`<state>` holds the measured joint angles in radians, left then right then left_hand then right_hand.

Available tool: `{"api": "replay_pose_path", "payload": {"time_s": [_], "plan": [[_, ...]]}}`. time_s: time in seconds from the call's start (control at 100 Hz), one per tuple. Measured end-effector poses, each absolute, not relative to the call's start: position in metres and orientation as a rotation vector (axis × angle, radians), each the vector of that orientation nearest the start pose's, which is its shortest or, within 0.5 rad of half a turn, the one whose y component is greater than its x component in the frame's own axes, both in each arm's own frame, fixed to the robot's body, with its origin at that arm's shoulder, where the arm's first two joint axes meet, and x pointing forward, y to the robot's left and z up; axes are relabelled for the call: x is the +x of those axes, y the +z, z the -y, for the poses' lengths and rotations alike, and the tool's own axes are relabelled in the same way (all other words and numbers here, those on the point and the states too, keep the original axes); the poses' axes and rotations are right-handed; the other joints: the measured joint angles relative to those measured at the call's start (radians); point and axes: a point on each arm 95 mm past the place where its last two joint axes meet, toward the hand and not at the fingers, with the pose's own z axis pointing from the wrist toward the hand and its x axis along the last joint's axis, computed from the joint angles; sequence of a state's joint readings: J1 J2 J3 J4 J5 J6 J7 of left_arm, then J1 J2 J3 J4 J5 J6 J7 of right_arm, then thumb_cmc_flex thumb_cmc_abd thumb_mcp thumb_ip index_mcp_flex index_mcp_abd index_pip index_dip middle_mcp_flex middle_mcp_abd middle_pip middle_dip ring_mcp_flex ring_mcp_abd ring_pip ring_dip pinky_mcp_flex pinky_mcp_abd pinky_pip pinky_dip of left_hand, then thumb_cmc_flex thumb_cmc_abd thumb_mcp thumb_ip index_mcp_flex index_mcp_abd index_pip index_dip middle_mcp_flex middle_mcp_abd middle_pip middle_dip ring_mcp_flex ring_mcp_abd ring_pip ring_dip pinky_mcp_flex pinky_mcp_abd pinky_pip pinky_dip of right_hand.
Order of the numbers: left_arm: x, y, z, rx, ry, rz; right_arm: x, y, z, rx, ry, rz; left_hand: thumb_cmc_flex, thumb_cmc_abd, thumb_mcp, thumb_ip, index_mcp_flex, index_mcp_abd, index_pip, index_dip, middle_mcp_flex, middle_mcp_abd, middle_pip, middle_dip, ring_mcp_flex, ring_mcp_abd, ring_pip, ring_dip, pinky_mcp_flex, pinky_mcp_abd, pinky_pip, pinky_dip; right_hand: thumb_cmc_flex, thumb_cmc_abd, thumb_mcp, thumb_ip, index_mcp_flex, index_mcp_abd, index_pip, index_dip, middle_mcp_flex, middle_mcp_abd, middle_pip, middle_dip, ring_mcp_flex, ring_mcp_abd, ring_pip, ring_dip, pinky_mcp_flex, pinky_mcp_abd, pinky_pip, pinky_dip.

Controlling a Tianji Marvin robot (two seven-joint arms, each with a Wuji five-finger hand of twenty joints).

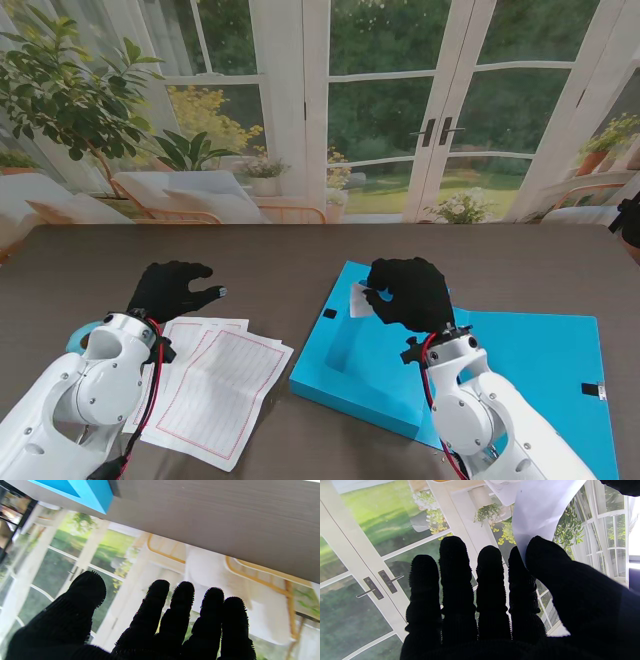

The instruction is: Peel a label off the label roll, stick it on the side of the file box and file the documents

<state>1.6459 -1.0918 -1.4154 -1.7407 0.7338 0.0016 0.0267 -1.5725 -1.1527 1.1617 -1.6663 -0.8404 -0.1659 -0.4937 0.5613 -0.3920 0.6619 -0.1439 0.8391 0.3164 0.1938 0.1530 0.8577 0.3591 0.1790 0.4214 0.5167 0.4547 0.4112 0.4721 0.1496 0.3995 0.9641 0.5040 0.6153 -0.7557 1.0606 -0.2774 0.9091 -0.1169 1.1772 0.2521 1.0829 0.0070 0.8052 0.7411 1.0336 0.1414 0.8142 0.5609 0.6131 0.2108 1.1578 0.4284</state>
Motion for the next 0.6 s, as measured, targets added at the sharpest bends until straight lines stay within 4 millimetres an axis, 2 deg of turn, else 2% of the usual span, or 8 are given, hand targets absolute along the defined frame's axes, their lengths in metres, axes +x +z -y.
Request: {"api": "replay_pose_path", "payload": {"time_s": [0.32,0.5,0.6], "plan": [[0.401,-0.278,-0.012,-1.457,-1.724,-1.260,0.386,-0.267,-0.036,1.002,2.031,-0.984,0.011,0.021,0.000,0.002,0.001,-0.007,-0.002,0.000,-0.001,0.000,-0.015,-0.011,-0.021,0.000,-0.043,-0.002,-0.026,0.000,-0.048,-0.024,0.001,0.000,0.000,0.000,0.000,0.000,0.000,0.000,0.000,0.000,0.000,0.000,0.000,0.000,0.000,0.000,0.000,0.000,0.000,0.000],[0.402,-0.286,0.005,-1.527,-1.764,-1.250,0.386,-0.267,-0.036,1.005,2.028,-0.986,0.011,0.021,0.000,0.002,0.001,-0.007,-0.008,0.000,-0.001,0.000,-0.022,-0.011,-0.021,0.000,-0.043,-0.002,-0.028,0.000,-0.049,-0.024,0.007,-0.001,-0.001,0.000,0.000,0.006,0.000,0.000,0.000,0.001,0.000,0.000,0.000,0.000,0.000,0.000,0.000,0.000,0.000,0.000],[0.403,-0.290,0.012,-1.572,-1.804,-1.226,0.386,-0.267,-0.036,1.004,2.030,-0.988,0.031,0.021,0.002,0.006,0.001,0.000,-0.010,0.000,-0.001,0.016,-0.022,-0.011,-0.021,0.002,-0.043,-0.002,-0.028,0.000,-0.050,-0.024,0.009,-0.002,-0.001,0.000,0.000,0.009,0.000,0.000,0.000,0.001,0.000,0.000,0.000,0.000,0.000,0.000,0.000,0.000,0.000,0.000]]}}
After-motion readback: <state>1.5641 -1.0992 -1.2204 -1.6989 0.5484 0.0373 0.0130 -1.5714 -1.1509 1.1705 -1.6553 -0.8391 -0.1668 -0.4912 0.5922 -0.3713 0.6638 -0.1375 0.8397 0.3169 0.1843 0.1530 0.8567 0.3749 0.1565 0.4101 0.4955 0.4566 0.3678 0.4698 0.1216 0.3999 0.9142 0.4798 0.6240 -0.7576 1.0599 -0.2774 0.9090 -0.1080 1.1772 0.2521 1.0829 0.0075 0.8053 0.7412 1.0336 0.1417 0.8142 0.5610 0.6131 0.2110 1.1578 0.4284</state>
